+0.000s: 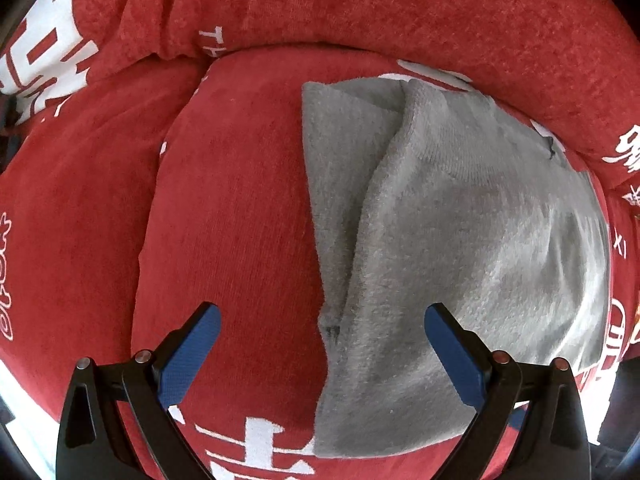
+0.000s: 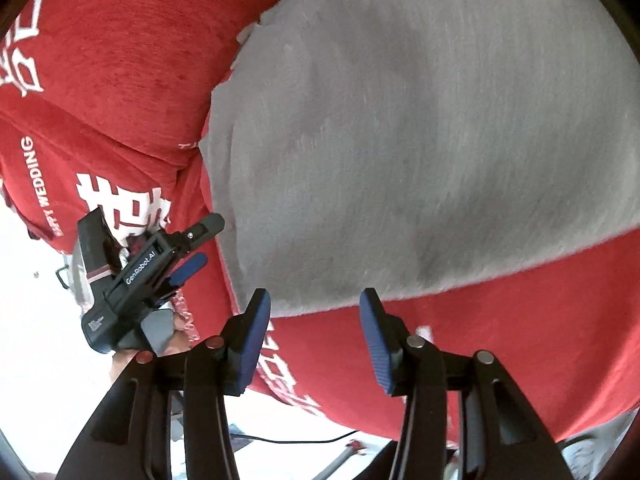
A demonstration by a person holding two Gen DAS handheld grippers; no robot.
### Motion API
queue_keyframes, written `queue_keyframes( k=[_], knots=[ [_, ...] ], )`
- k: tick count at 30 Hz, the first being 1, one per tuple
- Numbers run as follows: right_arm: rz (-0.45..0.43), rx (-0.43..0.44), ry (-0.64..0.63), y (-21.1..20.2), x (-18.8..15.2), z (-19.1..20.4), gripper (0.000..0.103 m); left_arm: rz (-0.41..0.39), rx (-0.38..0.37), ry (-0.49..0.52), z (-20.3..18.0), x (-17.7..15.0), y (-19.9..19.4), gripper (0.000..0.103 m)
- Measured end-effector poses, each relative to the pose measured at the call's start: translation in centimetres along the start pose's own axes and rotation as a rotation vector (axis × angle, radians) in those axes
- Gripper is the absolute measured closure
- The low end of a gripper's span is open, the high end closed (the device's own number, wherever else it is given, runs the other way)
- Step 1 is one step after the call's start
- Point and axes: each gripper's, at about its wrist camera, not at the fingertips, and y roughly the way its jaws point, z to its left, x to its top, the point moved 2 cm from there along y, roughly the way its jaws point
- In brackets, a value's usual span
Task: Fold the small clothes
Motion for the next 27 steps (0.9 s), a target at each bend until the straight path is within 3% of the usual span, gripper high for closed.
queue_keyframes(
  k=[8, 16, 17, 18, 20, 27],
  knots=[
    [0.017, 0.064, 0.086, 3.6, -1.8, -0.6, 0.052, 0.004, -0.013, -0.035, 2.1, 0.5, 0.4, 0.001],
    [-0.031, 0.144, 0.145, 5.9, -1.1, 0.0, 0.052, -0.006, -0.021, -0.031, 2.5, 0.6, 0.4, 0.001],
    [-0.034, 0.154, 0.153, 6.1, -0.9, 0.1, 0.052, -0.009, -0.027, -0.032, 2.6, 0.6, 0.4, 0.004],
    [-0.037, 0.166, 0.162, 6.3, -0.7, 0.2, 0.052, -0.015, -0.037, -0.03, 2.7, 0.6, 0.3, 0.016],
    [-0.044, 0.18, 0.172, 6.6, -0.5, 0.4, 0.051, -0.003, -0.067, -0.031, 2.9, 0.6, 0.4, 0.025],
    [-0.077, 0.23, 0.207, 7.4, -0.2, 1.1, 0.05, -0.014, -0.163, -0.119, 4.4, 0.8, 0.2, 0.023]
  ],
)
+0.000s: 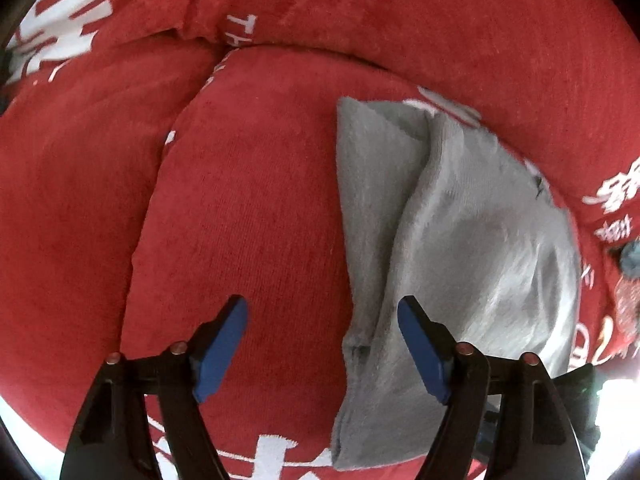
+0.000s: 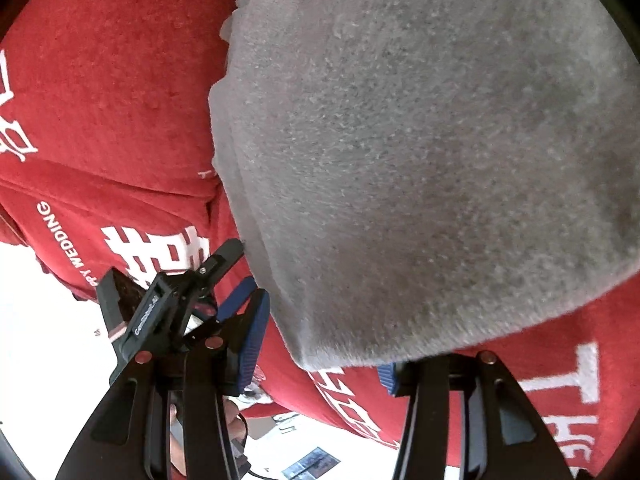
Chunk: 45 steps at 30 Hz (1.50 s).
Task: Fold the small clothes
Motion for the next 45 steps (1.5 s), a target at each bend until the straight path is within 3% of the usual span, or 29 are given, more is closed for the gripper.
queue_keyframes(
  k=[2, 5, 7, 9, 11, 16, 20, 23, 25, 29, 32, 34, 35, 37, 39, 40, 42, 45],
  knots=[
    [-0.007, 0.023, 0.019, 0.4, 0.1, 0.1, 0.05, 0.002, -0.008, -0.022, 0.4, 0.3, -0.1, 0.012],
    [0.006, 0.061, 0.057, 1.0, 0.3, 0.4, 0.05, -0.012, -0.012, -0.021, 0.7, 0.7, -0.3, 0.011],
    [0.021, 0.084, 0.082, 1.2, 0.3, 0.4, 0.062, -0.007, -0.032, -0.022, 0.7, 0.8, -0.2, 0.011],
    [0.037, 0.111, 0.094, 1.1, 0.3, 0.5, 0.086, 0.011, -0.068, -0.029, 0.9, 1.1, 0.0, 0.011],
    [0.04, 0.132, 0.081, 0.7, 0.4, 0.7, 0.093, 0.052, -0.147, -0.048, 1.1, 1.3, 0.4, 0.011],
    [0.035, 0.214, -0.029, -1.5, 1.2, 3.7, 0.094, 0.127, -0.326, -0.072, 0.3, 1.8, 1.6, 0.011],
    [0.035, 0.204, -0.181, -3.1, 1.0, 6.8, 0.094, 0.189, -0.482, -0.063, -1.7, 2.8, 2.8, 0.011],
    [0.056, 0.173, -0.229, -3.1, 0.4, 7.4, 0.094, 0.212, -0.515, -0.059, -3.6, 3.9, 4.0, 0.011],
    [0.088, 0.121, -0.256, -2.4, -0.2, 7.0, 0.094, 0.211, -0.484, -0.043, -5.0, 4.2, 4.7, 0.011],
    [0.191, -0.026, -0.301, -0.7, -1.8, 5.6, 0.093, 0.164, -0.299, 0.091, -8.5, 3.9, 5.2, 0.012],
    [0.235, -0.163, -0.366, -1.5, -2.8, 5.0, 0.09, 0.128, -0.169, 0.192, -10.2, 3.2, 5.4, 0.021],
    [0.211, -0.213, -0.42, -3.3, -2.9, 5.2, 0.086, 0.117, -0.129, 0.234, -10.8, 2.9, 5.4, 0.025],
    [0.191, -0.231, -0.436, -4.1, -2.8, 5.4, 0.079, 0.107, -0.097, 0.258, -11.2, 2.7, 5.3, 0.03],
    [0.108, -0.283, -0.476, -6.2, -1.9, 6.1, 0.076, 0.098, -0.062, 0.273, -11.1, 2.6, 5.3, 0.037],
    [0.012, -0.341, -0.514, -7.9, -0.5, 6.6, 0.076, 0.084, -0.055, 0.255, -11.2, 2.6, 5.0, 0.053],
    [-0.023, -0.378, -0.523, -8.3, 0.2, 6.6, 0.079, 0.076, -0.055, 0.239, -10.8, 2.7, 4.7, 0.057],
    [-0.062, -0.467, -0.539, -8.4, 2.0, 6.1, 0.096, 0.046, -0.055, 0.204, -10.7, 2.7, 4.2, 0.072],
    [-0.063, -0.547, -0.552, -7.4, 3.9, 4.2, 0.096, 0.011, -0.033, 0.185, -10.5, 2.6, 3.6, 0.085]
  ],
)
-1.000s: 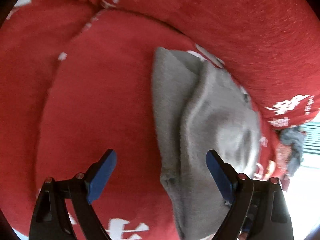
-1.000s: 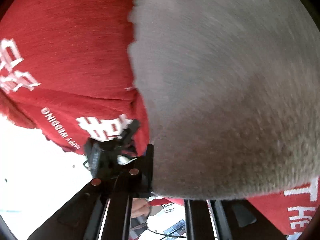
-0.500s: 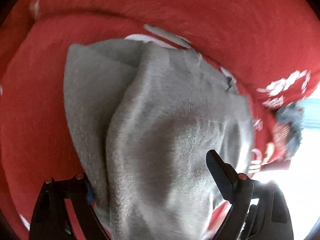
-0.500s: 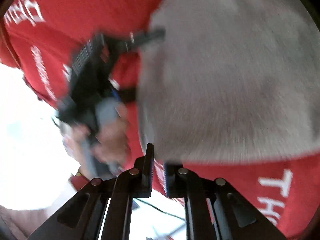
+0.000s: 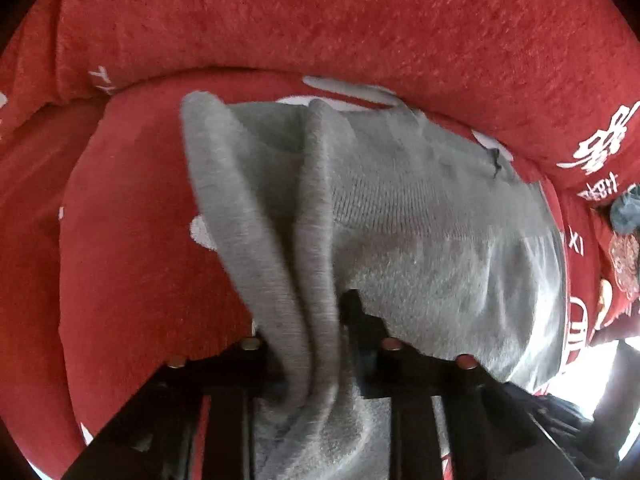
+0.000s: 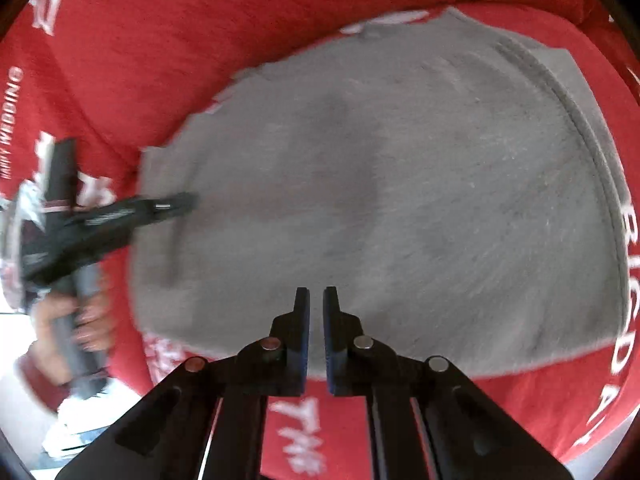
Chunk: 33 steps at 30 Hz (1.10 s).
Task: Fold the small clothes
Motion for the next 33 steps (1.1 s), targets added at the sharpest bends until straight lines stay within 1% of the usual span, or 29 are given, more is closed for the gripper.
queue_keyframes(
  k=[2, 3, 5, 6, 8, 10, 13, 14, 17, 18, 19, 20, 21, 22, 23, 24, 26, 27, 28, 29, 30, 31, 32, 33],
  knots=[
    [0.028, 0.012, -0.001, 1.4, 0.0, -0.4, 0.096, -0.028, 0.0, -0.011, -0.3, -0.1, -0.8, 0.086],
    [0.013, 0.035, -0.003, 1.4, -0.1, -0.4, 0.096, -0.037, -0.011, -0.015, -0.2, -0.2, -1.2, 0.087],
    [0.022, 0.067, -0.01, 1.0, -0.3, -0.3, 0.096, -0.071, -0.049, -0.029, -1.1, -0.3, -2.7, 0.087],
    [0.024, 0.086, -0.004, 0.7, -0.6, -0.7, 0.096, -0.083, -0.056, -0.029, -1.5, -0.3, -3.3, 0.087],
    [0.027, 0.134, 0.014, -0.2, -1.2, -1.4, 0.096, -0.112, -0.086, -0.032, -3.2, 0.1, -4.6, 0.087],
    [0.008, 0.173, 0.034, -1.5, -1.2, -2.1, 0.096, -0.14, -0.12, -0.011, -5.5, 0.4, -5.8, 0.087],
    [-0.029, 0.21, 0.078, -3.4, -1.1, -4.5, 0.096, -0.168, -0.168, 0.058, -10.7, 1.0, -6.9, 0.087],
    [-0.041, 0.22, 0.098, -4.1, -0.9, -5.3, 0.096, -0.169, -0.183, 0.071, -11.9, 1.3, -7.0, 0.087],
    [-0.095, 0.249, 0.184, -6.3, 0.1, -9.0, 0.095, -0.17, -0.241, 0.144, -17.4, 1.5, -6.8, 0.087],
    [-0.118, 0.264, 0.222, -7.0, 0.5, -10.6, 0.094, -0.164, -0.264, 0.166, -19.2, 1.5, -6.4, 0.093],
    [-0.131, 0.277, 0.251, -7.3, 0.8, -11.5, 0.094, -0.149, -0.295, 0.187, -21.1, 1.5, -5.6, 0.103],
    [-0.143, 0.288, 0.281, -7.6, 1.1, -12.6, 0.094, -0.114, -0.334, 0.219, -23.7, 1.5, -4.2, 0.103],
    [-0.154, 0.313, 0.327, -7.7, 1.4, -14.2, 0.092, -0.102, -0.341, 0.243, -25.0, 1.2, -3.5, 0.103],
    [-0.154, 0.335, 0.358, -7.5, 1.6, -15.2, 0.092, -0.086, -0.31, 0.301, -27.2, 0.8, -1.7, 0.103],
    [-0.152, 0.36, 0.389, -7.1, 1.8, -16.0, 0.092, -0.068, -0.276, 0.327, -28.2, 0.4, -0.6, 0.103],
    [-0.142, 0.388, 0.427, -6.4, 1.9, -17.0, 0.092, -0.036, -0.257, 0.337, -28.9, 0.0, 0.6, 0.103],
    [-0.113, 0.446, 0.487, -5.1, 2.1, -18.1, 0.092, 0.011, -0.269, 0.308, -29.4, -0.7, 1.9, 0.102],
    [-0.104, 0.479, 0.506, -4.5, 2.3, -18.4, 0.092, 0.006, -0.268, 0.295, -29.4, -1.0, 1.8, 0.102],
    [-0.099, 0.514, 0.518, -4.2, 2.4, -18.5, 0.092, -0.014, -0.248, 0.292, -29.4, -1.3, 1.6, 0.102],
    [-0.098, 0.537, 0.52, -4.1, 2.3, -18.5, 0.087, -0.03, -0.217, 0.293, -28.9, -1.4, 1.0, 0.102],
    [-0.099, 0.566, 0.519, -3.9, 2.5, -18.3, 0.077, -0.041, -0.177, 0.293, -28.1, -1.6, 0.2, 0.102],
    [-0.099, 0.584, 0.517, -3.8, 2.7, -18.1, 0.069, -0.045, -0.155, 0.291, -27.5, -1.7, -0.2, 0.102],
    [-0.102, 0.609, 0.512, -3.8, 3.0, -17.9, 0.057, -0.048, -0.118, 0.291, -26.7, -1.9, -0.6, 0.102],
    [-0.11, 0.635, 0.498, -4.0, 3.6, -17.4, 0.055, -0.054, -0.058, 0.288, -25.4, -1.8, -1.3, 0.102]
  ],
)
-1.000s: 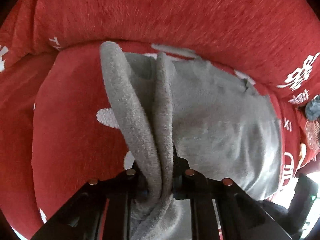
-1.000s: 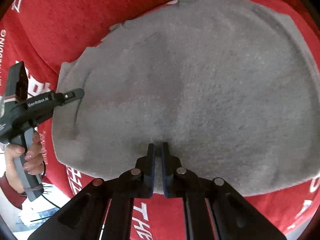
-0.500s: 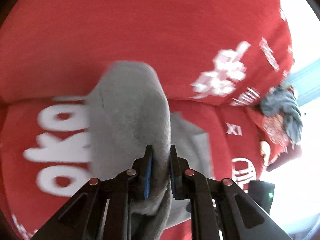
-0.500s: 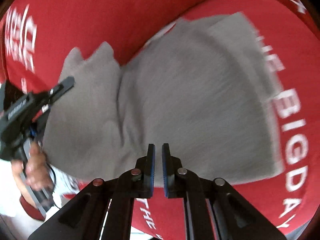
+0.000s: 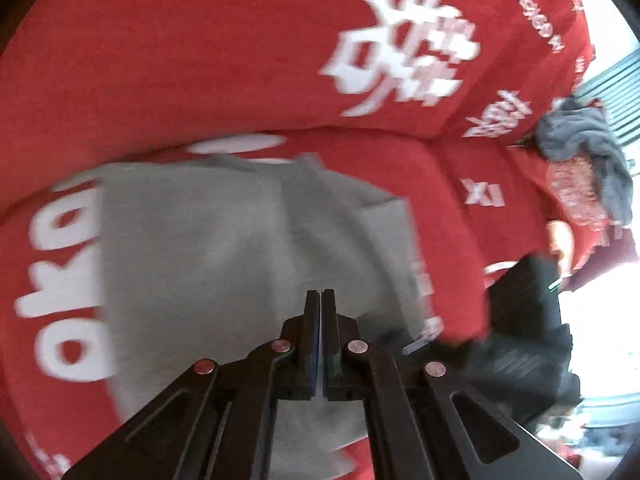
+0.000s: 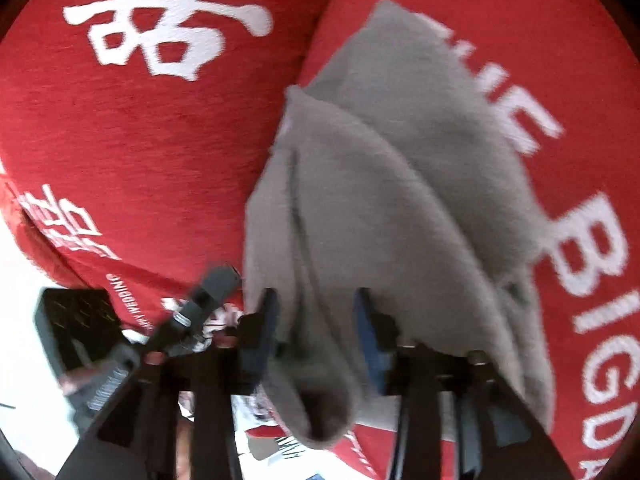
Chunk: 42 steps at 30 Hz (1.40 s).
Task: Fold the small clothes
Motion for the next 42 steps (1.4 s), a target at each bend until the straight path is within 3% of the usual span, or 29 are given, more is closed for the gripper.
queue_keyframes(
  k=[2, 6, 7, 9, 11, 14, 19, 22, 23, 24, 25, 26, 30, 33, 37, 42],
  knots=[
    [0.015, 0.007, -0.03, 0.1, 0.5, 1.0, 0.055, -0.004, 0.075, -0.005, 2.3, -0.6, -0.9, 0.102],
    [0.088, -0.078, -0.13, 2.1, 1.5, 2.6, 0.055, -0.016, 0.184, -0.069, 7.3, -1.2, -2.0, 0.101],
    [0.109, -0.092, -0.141, 2.4, 1.7, 2.6, 0.055, -0.01, 0.218, -0.093, 8.4, -1.3, -1.8, 0.094],
    [0.15, -0.115, -0.156, 4.4, 2.2, 3.0, 0.055, 0.002, 0.27, -0.146, 10.5, -1.8, -1.8, 0.0],
    [0.171, -0.116, -0.164, 5.5, 2.5, 3.2, 0.055, -0.041, 0.297, -0.166, 11.4, -2.1, -2.5, 0.0],
    [0.201, -0.117, -0.186, 7.5, 2.9, 4.2, 0.055, -0.023, 0.318, -0.168, 11.9, -2.6, -2.2, 0.0],
    [0.25, -0.168, -0.251, 8.2, 1.9, 5.1, 0.055, 0.034, 0.298, -0.195, 12.8, -2.8, -0.5, 0.0],
    [0.275, -0.177, -0.265, 9.6, 2.0, 5.5, 0.055, 0.063, 0.249, -0.247, 14.0, -3.2, 0.3, 0.0],
    [0.285, -0.177, -0.265, 9.9, 2.0, 5.5, 0.057, 0.07, 0.227, -0.267, 14.3, -3.3, 0.5, 0.0],
    [0.286, -0.187, -0.277, 10.3, 2.0, 5.8, 0.078, 0.073, 0.214, -0.277, 14.5, -3.3, 0.5, 0.0],
    [0.282, -0.19, -0.288, 10.5, 2.0, 6.1, 0.088, 0.07, 0.213, -0.281, 14.6, -3.3, 0.4, 0.0],
    [0.271, -0.177, -0.295, 10.3, 1.9, 6.6, 0.088, 0.052, 0.23, -0.275, 14.4, -3.3, -0.1, 0.0],
    [0.19, -0.065, -0.407, 6.4, 1.4, 10.6, 0.09, -0.014, 0.251, -0.192, 12.3, -2.9, -2.1, 0.0],
    [0.159, -0.052, -0.456, 3.3, 1.7, 12.0, 0.09, -0.026, 0.202, -0.11, 9.7, -2.5, -2.5, 0.0],
    [0.121, -0.132, -0.459, 0.0, 3.4, 10.6, 0.09, -0.007, 0.17, -0.052, 6.7, -2.2, -0.4, 0.0],
    [0.086, -0.289, -0.368, -1.7, 6.1, 4.7, 0.09, 0.045, 0.162, -0.057, 5.0, -2.7, 3.9, 0.0]
  ],
)
